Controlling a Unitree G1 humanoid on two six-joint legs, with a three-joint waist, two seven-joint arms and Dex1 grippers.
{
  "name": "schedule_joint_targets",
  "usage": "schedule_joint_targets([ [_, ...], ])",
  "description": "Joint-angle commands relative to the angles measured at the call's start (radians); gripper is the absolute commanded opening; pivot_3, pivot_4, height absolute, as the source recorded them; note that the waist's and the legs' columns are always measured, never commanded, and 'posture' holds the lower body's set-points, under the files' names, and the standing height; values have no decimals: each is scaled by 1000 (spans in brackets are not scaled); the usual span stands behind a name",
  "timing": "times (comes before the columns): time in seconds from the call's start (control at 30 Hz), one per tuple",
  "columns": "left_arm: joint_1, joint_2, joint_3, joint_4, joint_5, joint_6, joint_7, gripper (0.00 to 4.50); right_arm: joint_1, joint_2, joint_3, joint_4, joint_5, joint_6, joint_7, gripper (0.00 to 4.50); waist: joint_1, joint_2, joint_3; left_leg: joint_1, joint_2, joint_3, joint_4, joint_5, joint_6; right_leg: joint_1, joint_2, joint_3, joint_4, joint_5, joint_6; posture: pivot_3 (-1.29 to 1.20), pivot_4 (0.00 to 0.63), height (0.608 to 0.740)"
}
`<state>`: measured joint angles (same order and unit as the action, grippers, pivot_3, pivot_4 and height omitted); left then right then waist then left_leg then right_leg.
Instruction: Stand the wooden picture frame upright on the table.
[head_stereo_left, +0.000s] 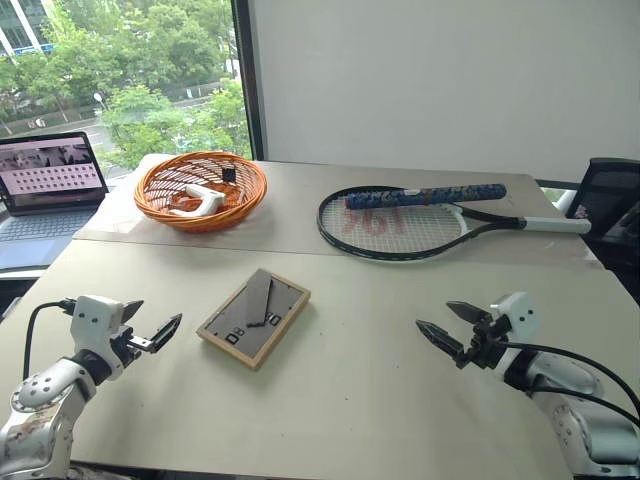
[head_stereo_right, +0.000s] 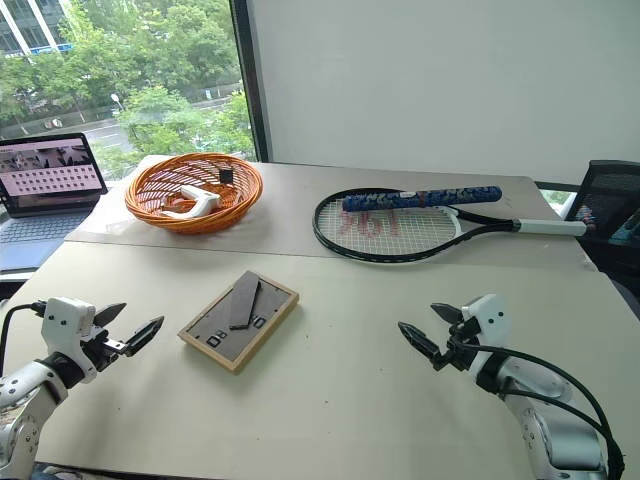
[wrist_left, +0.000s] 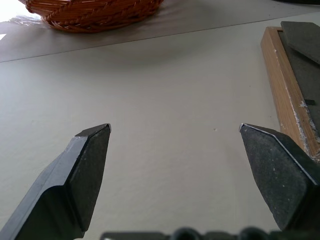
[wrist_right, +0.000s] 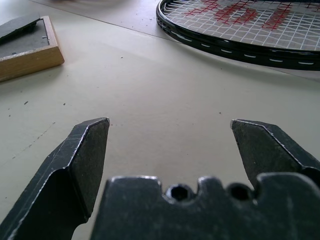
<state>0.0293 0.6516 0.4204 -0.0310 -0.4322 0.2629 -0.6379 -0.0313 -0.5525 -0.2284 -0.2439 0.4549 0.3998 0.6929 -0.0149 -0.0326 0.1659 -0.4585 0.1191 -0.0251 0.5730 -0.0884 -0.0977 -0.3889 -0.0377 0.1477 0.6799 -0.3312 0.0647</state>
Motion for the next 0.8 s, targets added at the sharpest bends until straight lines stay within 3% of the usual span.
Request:
schedule_joint_targets([
  [0.03, -50, 45, 32, -16, -65, 57, -52, 4462, -60, -54, -19, -43, 46, 33, 38, 4500, 0, 0, 0, 0, 0, 0, 0, 0, 0, 0, 0, 0, 0, 0, 0, 0, 150, 705],
  [0.13, -134, 146, 9, 16, -142, 135, -213, 4462, -177, -174, 24, -124, 127, 183, 128, 4500, -1, 2, 6, -1, 0, 0, 2, 1, 0, -2, 0, 0, 3, 1, 1, 0, 150, 705],
  [0.23, -200, 197, -37, 75, -123, 149, -278, 3783, -238, -235, 116, -183, 128, 263, 156, 3758, -3, 1, 4, 3, 0, 0, 1, 2, 1, 1, 0, 0, 2, 0, 4, 0, 150, 705],
  [0.4, -371, 222, -178, 288, 35, 60, -301, 1951, -355, -201, 326, -201, 39, 316, 112, 2098, -1, 1, 4, 1, 0, 0, -1, 2, 2, 0, 0, 0, 1, 0, 1, 0, 150, 705],
  [0.43, -404, 218, -224, 334, 86, 20, -305, 1431, -373, -178, 369, -169, 5, 310, 100, 1572, -1, 0, 4, -1, 0, 0, 0, 2, 2, -2, 0, -1, 1, 0, 1, 0, 150, 705],
  [0.57, -524, 159, -350, 482, 214, -100, -299, 194, -456, -49, 488, -10, -102, 258, 57, 371, 2, -1, 4, -2, 0, -1, 1, 2, 2, -2, 0, -3, 1, 1, 0, 0, 150, 705],
  [0.6, -538, 146, -370, 501, 234, -117, -301, 0, -472, -28, 511, 16, -122, 250, 59, 42, 3, -1, 4, -2, 0, -1, 1, 2, 2, -1, 0, -3, 1, 1, 0, 0, 150, 705],
  [0.8, -537, 78, -403, 492, 230, -118, -344, 0, -528, 85, 593, 163, -200, 177, 83, 42, 4, -1, 4, -3, 0, -2, 0, 2, 2, -2, 0, -5, 3, 1, 0, 0, 150, 705],
])
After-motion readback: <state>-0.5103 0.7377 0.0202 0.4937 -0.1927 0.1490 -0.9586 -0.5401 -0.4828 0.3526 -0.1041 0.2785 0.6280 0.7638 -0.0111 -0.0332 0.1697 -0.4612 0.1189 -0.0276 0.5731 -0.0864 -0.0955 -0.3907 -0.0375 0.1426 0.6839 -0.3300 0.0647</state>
